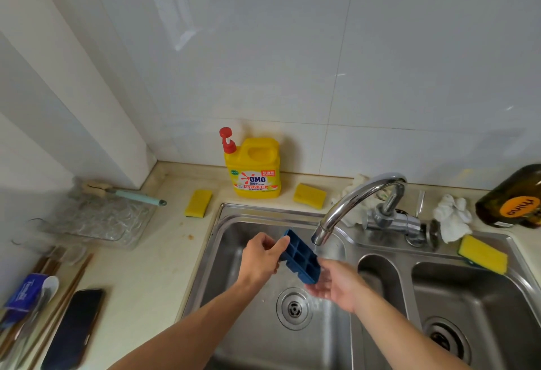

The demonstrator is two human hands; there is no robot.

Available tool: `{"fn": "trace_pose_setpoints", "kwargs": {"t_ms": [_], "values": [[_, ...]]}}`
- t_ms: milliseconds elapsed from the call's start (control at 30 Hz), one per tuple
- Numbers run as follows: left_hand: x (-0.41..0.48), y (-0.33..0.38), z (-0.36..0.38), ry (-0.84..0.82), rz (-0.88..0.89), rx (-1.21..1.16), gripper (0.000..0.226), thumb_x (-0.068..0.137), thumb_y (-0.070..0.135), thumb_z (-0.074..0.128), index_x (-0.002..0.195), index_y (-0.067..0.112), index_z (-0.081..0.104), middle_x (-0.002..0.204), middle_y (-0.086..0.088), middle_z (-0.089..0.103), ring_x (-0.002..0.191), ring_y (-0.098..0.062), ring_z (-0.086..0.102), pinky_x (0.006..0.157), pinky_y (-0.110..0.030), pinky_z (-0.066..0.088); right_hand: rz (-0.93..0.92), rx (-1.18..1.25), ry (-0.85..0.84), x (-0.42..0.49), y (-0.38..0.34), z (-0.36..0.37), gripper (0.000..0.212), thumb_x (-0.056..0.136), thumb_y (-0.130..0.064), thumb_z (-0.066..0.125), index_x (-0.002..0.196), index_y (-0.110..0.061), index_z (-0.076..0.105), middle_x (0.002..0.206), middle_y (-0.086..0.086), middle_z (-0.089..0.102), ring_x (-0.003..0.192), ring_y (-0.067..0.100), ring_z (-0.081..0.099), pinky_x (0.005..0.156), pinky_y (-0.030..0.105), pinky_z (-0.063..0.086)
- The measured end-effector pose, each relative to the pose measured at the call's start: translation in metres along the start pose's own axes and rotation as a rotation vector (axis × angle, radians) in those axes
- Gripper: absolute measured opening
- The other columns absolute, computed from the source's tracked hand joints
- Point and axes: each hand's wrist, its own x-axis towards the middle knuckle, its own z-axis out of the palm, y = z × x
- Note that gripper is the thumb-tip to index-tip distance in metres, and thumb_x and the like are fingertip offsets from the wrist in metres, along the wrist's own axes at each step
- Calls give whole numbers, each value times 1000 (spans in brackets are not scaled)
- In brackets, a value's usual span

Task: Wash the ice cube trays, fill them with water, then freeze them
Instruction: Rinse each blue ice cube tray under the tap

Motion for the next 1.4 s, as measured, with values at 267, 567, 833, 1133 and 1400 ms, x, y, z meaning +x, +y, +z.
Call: {"fn": "trace_pose_setpoints", "kwargs": {"t_ms": [267,567,833,1133,1400], "values": [[-5,-7,7,-58,-113,-157,35,96,40,66,98,5,63,78,-7,76,64,-16,71,61,-28,59,-140,-86,88,-15,-19,-16,20,104,-16,54,109,-1,68,94,21,75,82,33,70,70,39,59],[-1,-19,44,-273,-286,-237,28,106,25,49,104,4,68,84,-17,77,73,-29,75,65,-36,61,-338,-297,295,-43,-25,-36,8,98,-15,65,105,-15,69,95,9,76,65,17,70,64,31,60],[5,-18,66,-397,-304,-210,30,108,19,45,105,0,68,83,-19,77,74,-32,76,63,-37,62,-377,-413,378,-59,-13,-39,19,93,-18,68,112,-17,63,97,4,74,72,21,75,66,33,63],[7,-14,64,-432,-334,-251,31,109,22,42,106,2,65,79,-14,77,62,-22,72,58,-32,59,-365,-403,347,-69,-9,-21,19,95,-20,65,113,-15,62,100,8,72,68,17,69,69,35,60],[12,-14,37,-234,-344,-238,37,99,43,55,100,7,64,61,-2,62,50,-13,55,51,-28,48,-235,-311,228,-57,11,-9,15,104,-16,55,117,-11,61,101,14,73,63,19,69,60,30,60]]}}
